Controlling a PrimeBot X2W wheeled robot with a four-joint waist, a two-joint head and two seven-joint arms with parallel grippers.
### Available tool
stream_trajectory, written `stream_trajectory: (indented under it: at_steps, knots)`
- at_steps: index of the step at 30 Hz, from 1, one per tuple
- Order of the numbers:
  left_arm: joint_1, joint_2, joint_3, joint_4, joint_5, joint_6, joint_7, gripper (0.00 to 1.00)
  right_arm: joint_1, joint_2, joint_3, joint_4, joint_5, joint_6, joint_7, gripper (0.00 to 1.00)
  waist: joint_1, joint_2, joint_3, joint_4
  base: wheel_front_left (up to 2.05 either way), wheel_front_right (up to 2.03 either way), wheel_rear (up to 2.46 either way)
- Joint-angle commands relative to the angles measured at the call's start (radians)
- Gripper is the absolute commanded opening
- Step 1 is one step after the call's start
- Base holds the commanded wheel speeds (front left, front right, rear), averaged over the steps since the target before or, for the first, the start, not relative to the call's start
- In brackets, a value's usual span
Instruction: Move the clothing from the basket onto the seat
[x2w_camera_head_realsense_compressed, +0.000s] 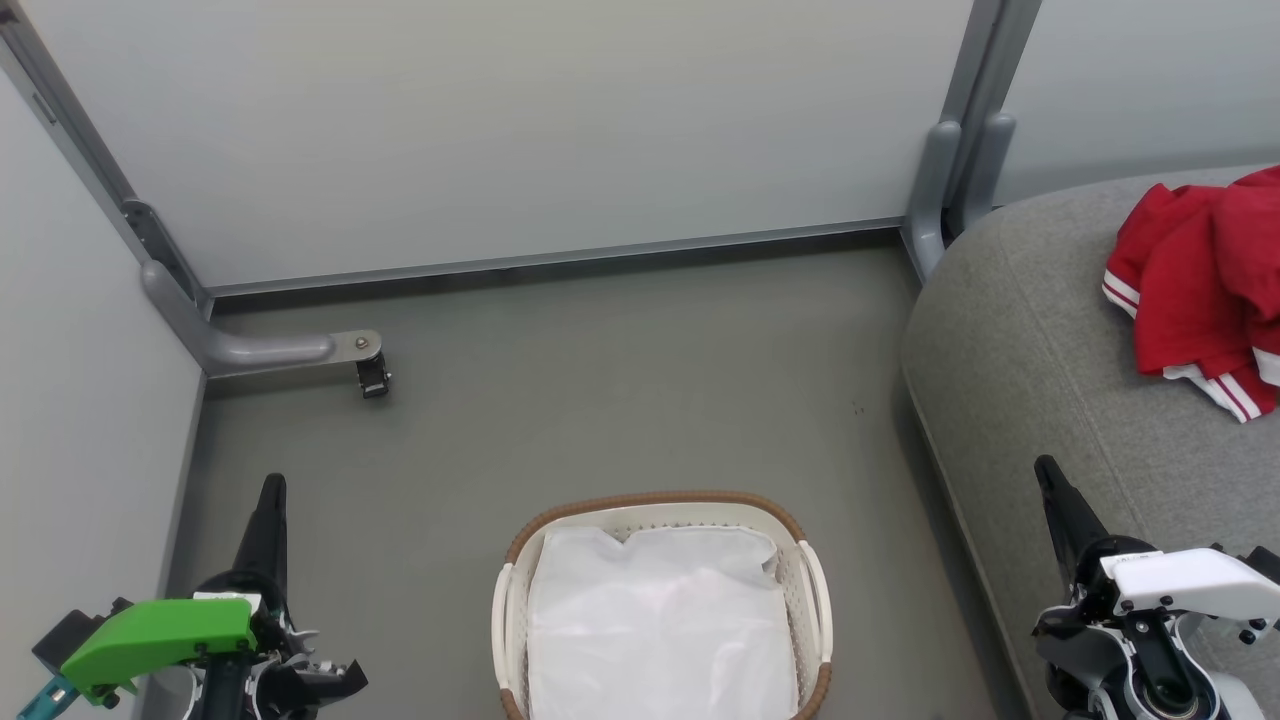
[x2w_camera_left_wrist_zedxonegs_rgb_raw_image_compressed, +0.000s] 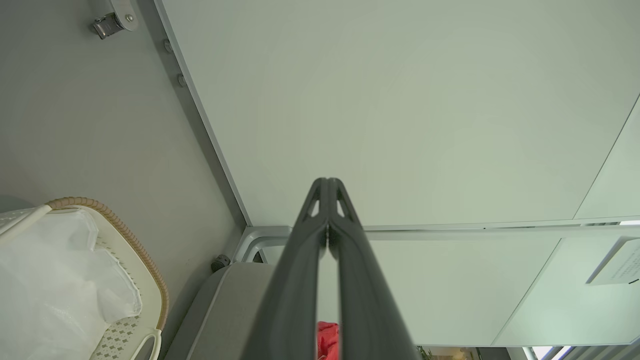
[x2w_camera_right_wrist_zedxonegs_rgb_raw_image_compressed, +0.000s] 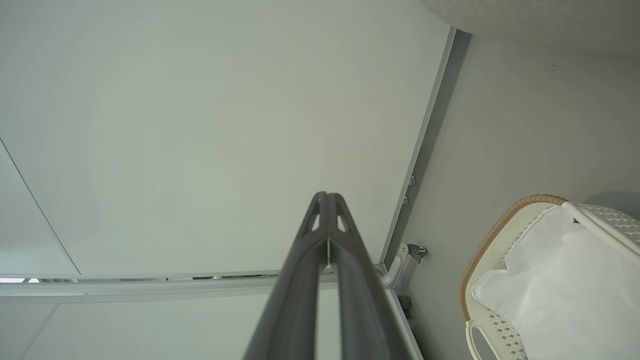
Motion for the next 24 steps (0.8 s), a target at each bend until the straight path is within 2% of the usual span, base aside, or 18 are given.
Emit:
stream_trajectory:
  at_steps: [1,10,24]
  knots:
    - [-0.015,0.006,0.007,-0.005,-0.017,-0.008,0.008,0.0,-0.013,-0.007,-0.006,-0.005,0.02,0.0,0.005,0.0,0.0,0.0,0.0,0.0,0.0,0.0,0.0]
    - [-0.022,0.006,0.012,-0.006,-0.068,-0.009,0.023,0.0,-0.014,-0.007,-0.013,-0.008,0.078,0.0,0.022,0.0,0.0,0.0,0.0,-0.001,0.0,0.0,0.0]
    - [-0.021,0.006,0.011,-0.006,-0.065,-0.009,0.022,0.0,-0.013,-0.006,-0.013,-0.007,0.073,0.0,0.02,0.0,0.0,0.0,0.0,-0.001,0.0,0.0,0.0]
